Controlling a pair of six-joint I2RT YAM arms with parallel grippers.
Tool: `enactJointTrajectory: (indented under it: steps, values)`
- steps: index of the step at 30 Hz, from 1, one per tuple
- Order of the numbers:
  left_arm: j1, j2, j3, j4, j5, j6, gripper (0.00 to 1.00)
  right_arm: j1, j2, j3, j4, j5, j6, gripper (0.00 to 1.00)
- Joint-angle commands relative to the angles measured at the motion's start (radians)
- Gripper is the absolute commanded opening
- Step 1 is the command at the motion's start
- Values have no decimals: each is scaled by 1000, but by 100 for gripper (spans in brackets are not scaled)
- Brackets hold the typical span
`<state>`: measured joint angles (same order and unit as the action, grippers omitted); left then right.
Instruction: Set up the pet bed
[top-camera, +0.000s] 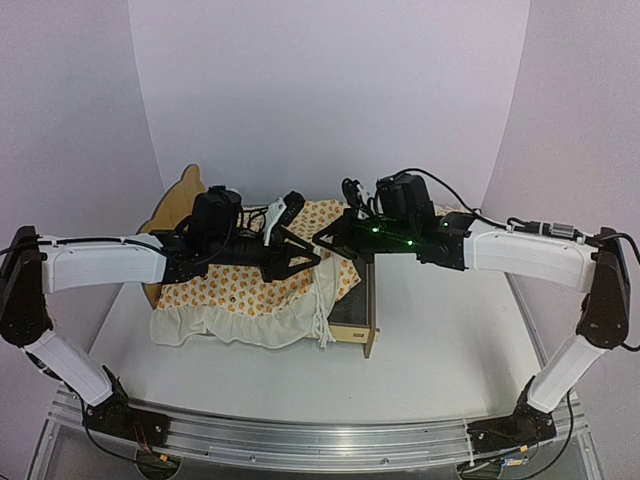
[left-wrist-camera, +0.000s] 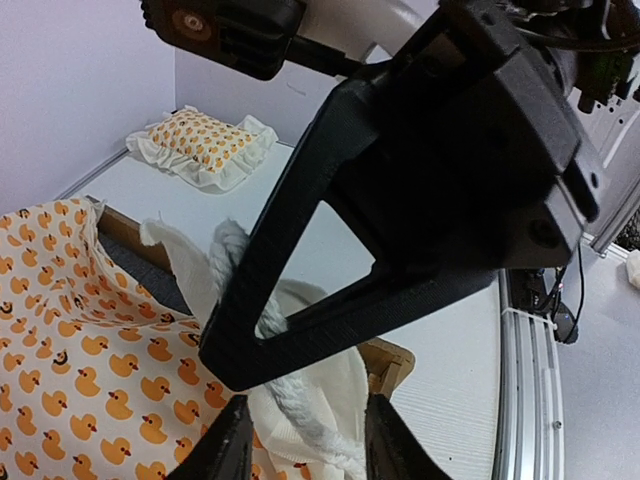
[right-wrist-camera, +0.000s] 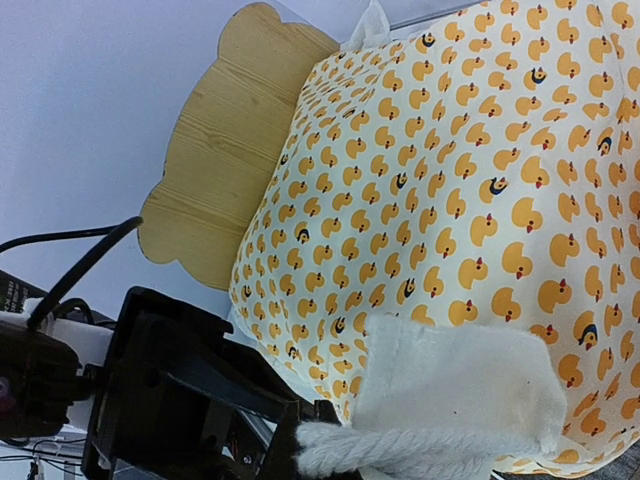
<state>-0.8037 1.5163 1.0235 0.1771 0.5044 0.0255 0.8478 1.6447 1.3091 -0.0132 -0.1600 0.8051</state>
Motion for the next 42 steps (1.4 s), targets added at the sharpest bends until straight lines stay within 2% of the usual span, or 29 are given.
enactJointTrajectory:
  steps: [1, 3, 4, 9, 14, 15, 17, 18, 20, 23, 27, 28, 32, 37, 42]
  values:
    - [-5, 50, 61, 0, -23, -41, 21, 6, -7, 50, 15, -2, -9, 0]
    - [-5, 45, 63, -7, -28, -27, 3, 6, -13, 47, 15, -1, -13, 0]
    - [-4, 42, 67, -14, -33, -27, 1, 6, -16, 42, 15, 2, -15, 0]
    - [8, 1, 81, -78, 9, 14, 0, -15, -59, 10, -49, 36, -43, 0]
    - [16, -44, 77, -125, 128, 30, 0, -48, -43, 94, -201, 13, -140, 2]
    - [17, -50, 77, -124, 156, 23, 0, -52, -36, 110, -216, -5, -154, 10]
    - [18, -49, 83, -109, 195, -19, 0, -57, -22, 127, -220, -85, -181, 36]
    - [23, -46, 88, -101, 210, -51, 0, -57, -21, 129, -219, -129, -195, 43]
    - [39, -37, 94, -82, 251, -116, 0, -59, -43, 107, -218, -202, -217, 50]
    - [61, -30, 97, -72, 277, -156, 0, -64, -121, 21, -213, -269, -256, 47]
    - [69, -27, 91, -47, 312, -186, 0, -64, -191, -82, -172, -325, -323, 29]
    - [69, -27, 88, -41, 321, -194, 0, -64, -204, -108, -136, -335, -333, 28]
    - [69, -28, 80, -37, 344, -201, 0, -46, -210, -180, -12, -347, -358, 27]
    - [69, -18, 71, -31, 377, -217, 0, 22, -82, -117, 35, -322, -425, 32]
    - [69, -24, 61, -26, 429, -224, 0, 28, -53, -141, 144, -292, -412, 35]
